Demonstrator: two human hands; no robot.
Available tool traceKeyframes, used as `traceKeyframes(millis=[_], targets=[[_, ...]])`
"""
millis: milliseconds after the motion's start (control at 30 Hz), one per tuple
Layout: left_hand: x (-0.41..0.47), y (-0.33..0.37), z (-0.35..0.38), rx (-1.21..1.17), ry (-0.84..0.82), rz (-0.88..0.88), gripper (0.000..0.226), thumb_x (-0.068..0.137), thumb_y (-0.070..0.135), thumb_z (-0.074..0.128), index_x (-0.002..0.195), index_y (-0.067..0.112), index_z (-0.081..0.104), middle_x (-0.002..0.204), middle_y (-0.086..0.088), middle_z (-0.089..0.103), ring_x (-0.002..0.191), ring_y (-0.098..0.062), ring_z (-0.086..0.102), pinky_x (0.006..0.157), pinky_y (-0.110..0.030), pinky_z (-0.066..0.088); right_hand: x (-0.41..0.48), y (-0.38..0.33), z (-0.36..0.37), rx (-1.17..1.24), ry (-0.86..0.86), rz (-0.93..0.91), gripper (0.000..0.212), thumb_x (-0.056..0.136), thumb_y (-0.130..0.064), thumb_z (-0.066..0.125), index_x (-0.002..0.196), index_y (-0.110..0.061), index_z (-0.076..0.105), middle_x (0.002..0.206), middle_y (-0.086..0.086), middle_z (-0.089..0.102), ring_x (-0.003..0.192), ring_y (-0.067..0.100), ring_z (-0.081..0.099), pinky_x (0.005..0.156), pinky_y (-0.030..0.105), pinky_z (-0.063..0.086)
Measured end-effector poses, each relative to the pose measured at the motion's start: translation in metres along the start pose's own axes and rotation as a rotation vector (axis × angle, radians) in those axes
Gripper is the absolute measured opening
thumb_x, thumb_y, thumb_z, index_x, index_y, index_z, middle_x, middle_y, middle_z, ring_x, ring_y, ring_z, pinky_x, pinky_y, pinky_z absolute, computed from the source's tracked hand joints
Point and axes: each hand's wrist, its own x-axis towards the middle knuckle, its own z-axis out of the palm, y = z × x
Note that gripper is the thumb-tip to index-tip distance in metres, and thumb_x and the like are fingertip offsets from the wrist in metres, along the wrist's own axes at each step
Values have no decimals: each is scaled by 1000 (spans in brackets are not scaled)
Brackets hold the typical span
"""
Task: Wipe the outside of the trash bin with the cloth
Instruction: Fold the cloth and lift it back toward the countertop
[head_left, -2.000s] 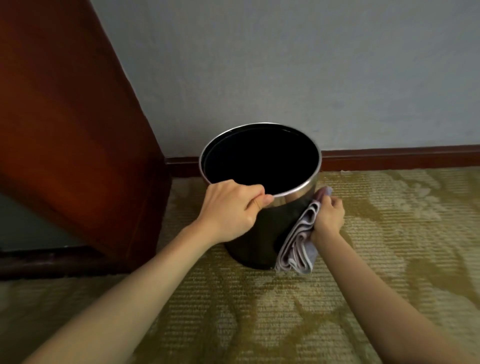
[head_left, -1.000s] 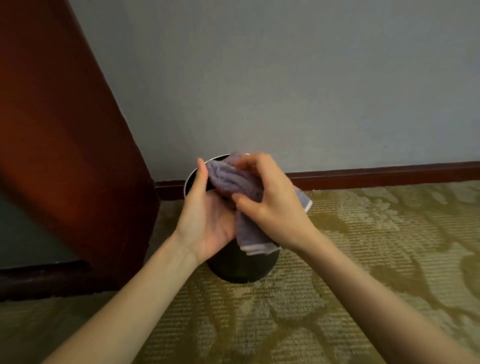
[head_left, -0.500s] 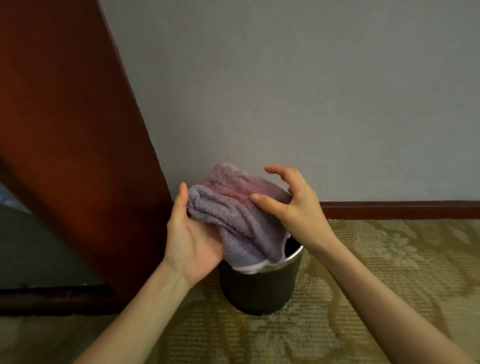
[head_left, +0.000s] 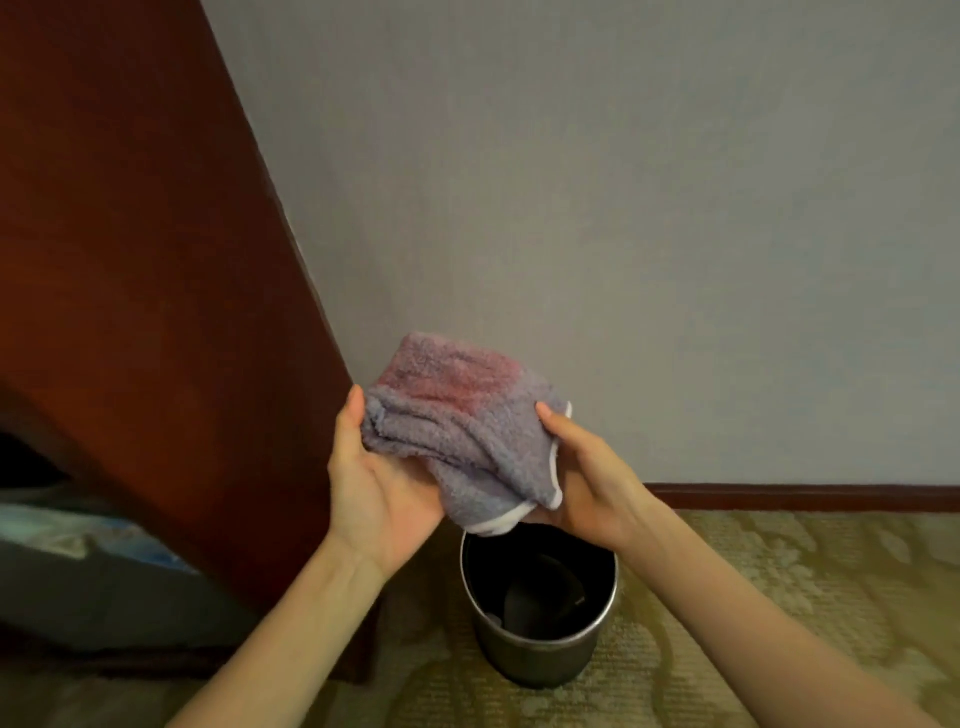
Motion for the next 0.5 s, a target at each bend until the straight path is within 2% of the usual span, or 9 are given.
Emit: traceKeyframes(millis=[100, 167, 233, 300, 367, 500], targets=[[-4, 43, 40, 33, -23, 29, 59, 91, 60, 40, 123, 19, 67, 129, -14, 65, 119, -30, 62, 90, -47, 55, -14, -40, 51, 40, 38, -78, 52, 77, -28, 68, 124, -5, 60, 124, 16, 63, 114, 31, 61, 97, 47, 47], [-7, 68, 67, 46, -22, 39, 57, 92, 57, 38, 122, 19, 68, 129, -13, 66, 120, -29, 62, 90, -46, 54, -25, -66, 82, 44, 109, -158, 49, 71, -23, 71, 116, -4, 63, 112, 15, 69, 99, 29, 68, 78, 41, 57], [-13, 90, 97, 62, -11, 29, 52, 93, 51, 39, 118, 18, 71, 127, -12, 67, 118, -27, 63, 89, -42, 54, -38, -94, 113, 46, 178, -250, 48, 72, -18, 71, 117, -1, 62, 106, 16, 71, 88, 28, 71, 66, 36, 58], [-21, 112, 127, 135, -9, 16, 45, 90, 45, 43, 113, 21, 73, 123, -9, 69, 115, -26, 64, 90, -39, 50, -53, -123, 143, 28, 232, -340, 42, 80, -11, 65, 119, 3, 58, 103, 18, 71, 84, 26, 71, 63, 33, 57], [-31, 138, 159, 204, -13, 24, 37, 83, 38, 48, 101, 24, 77, 113, -7, 73, 103, -23, 69, 83, -38, 52, -71, -152, 173, -21, 278, -408, 38, 83, -7, 62, 120, 3, 57, 102, 18, 70, 82, 25, 71, 62, 32, 57], [-53, 204, 228, 318, -41, 39, 27, 73, 25, 53, 83, 16, 78, 95, -9, 72, 83, -21, 71, 74, -34, 54, -109, -210, 238, -106, 301, -500, 34, 83, -4, 62, 116, -3, 58, 104, 17, 69, 82, 24, 70, 62, 31, 57]])
